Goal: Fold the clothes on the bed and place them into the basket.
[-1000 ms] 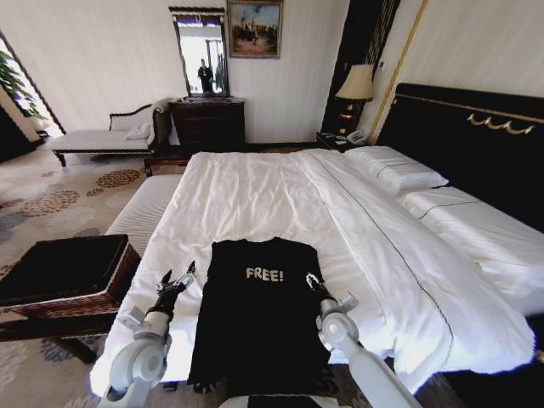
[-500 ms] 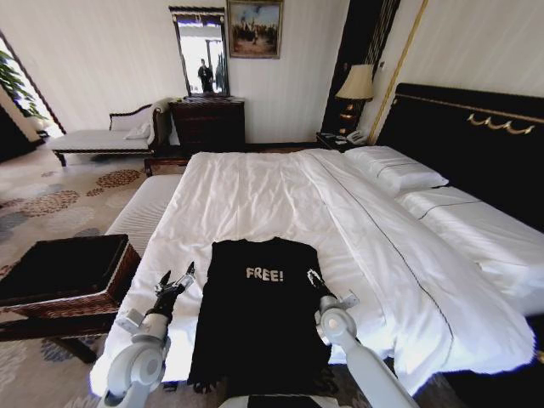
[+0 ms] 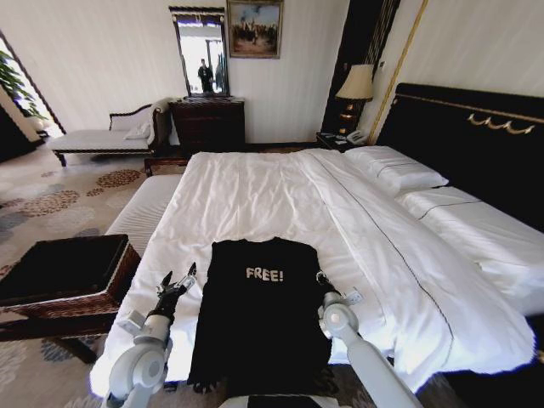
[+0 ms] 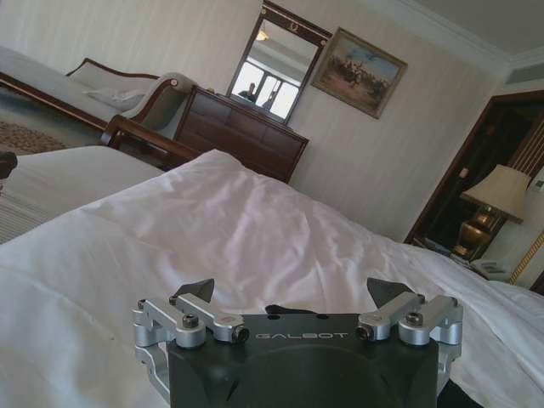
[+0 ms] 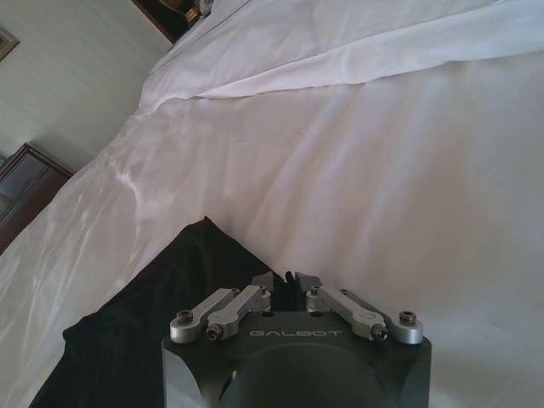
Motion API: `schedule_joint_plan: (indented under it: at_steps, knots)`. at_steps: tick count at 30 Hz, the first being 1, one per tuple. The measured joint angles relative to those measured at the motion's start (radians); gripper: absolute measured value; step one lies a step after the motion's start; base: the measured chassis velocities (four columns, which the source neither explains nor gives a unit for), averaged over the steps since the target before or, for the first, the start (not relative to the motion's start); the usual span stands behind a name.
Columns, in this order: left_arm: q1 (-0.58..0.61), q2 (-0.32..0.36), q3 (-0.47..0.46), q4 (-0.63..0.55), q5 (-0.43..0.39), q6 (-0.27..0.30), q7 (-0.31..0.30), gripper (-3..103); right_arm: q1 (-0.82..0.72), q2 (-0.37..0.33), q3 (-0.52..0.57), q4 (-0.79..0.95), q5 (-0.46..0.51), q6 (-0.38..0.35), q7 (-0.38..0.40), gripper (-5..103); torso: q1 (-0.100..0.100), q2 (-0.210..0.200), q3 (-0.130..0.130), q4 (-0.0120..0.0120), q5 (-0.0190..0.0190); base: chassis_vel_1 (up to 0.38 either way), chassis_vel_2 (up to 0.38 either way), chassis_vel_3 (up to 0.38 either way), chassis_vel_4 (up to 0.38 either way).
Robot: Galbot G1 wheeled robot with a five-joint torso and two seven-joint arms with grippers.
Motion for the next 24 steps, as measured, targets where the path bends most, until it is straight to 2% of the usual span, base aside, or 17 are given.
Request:
schedule_joint_plan:
  at_steps: [2, 3, 6, 12, 16, 24]
  knots:
    - [0.001, 0.0, -0.001, -0.001, 0.0, 0.0, 0.0, 100, 0.0, 0.0, -0.002, 0.0, -0.002, 0.0, 0.0, 14, 0.0, 0.0, 0.0, 0.0, 0.0, 0.0, 0.0, 0.0, 0.0]
    - [0.002, 0.0, -0.002, -0.001, 0.0, 0.0, 0.0, 100, 0.0, -0.001, -0.003, -0.001, -0.003, 0.0, -0.001, 4, 0.0, 0.0, 0.0, 0.0001, 0.0, 0.0, 0.0, 0.0, 0.0]
    - [0.004, 0.0, -0.003, -0.003, 0.0, -0.001, 0.0, 100, 0.003, -0.004, -0.006, -0.006, -0.012, 0.0, -0.003, 1, 0.0, 0.0, 0.0, 0.0, 0.0, 0.0, 0.0, 0.0, 0.0]
    - [0.005, -0.001, -0.006, -0.004, 0.0, -0.003, 0.0, 100, 0.012, -0.027, -0.008, -0.012, -0.058, 0.008, -0.017, 0, 0.0, 0.0, 0.0, 0.0, 0.0001, 0.0, 0.0, 0.0, 0.0]
    - [0.005, -0.001, -0.011, -0.007, -0.004, -0.003, 0.0, 100, 0.025, -0.093, -0.008, -0.011, -0.126, 0.027, -0.084, 0, 0.0, 0.0, 0.0, 0.0, 0.0, 0.0, 0.0, 0.0, 0.0]
    - [0.006, -0.004, -0.011, -0.011, -0.005, -0.003, -0.001, 100, 0.101, -0.173, -0.024, -0.079, -0.141, 0.03, -0.142, 0, 0.0, 0.0, 0.0, 0.0001, 0.0, 0.0, 0.0, 0.0, 0.0]
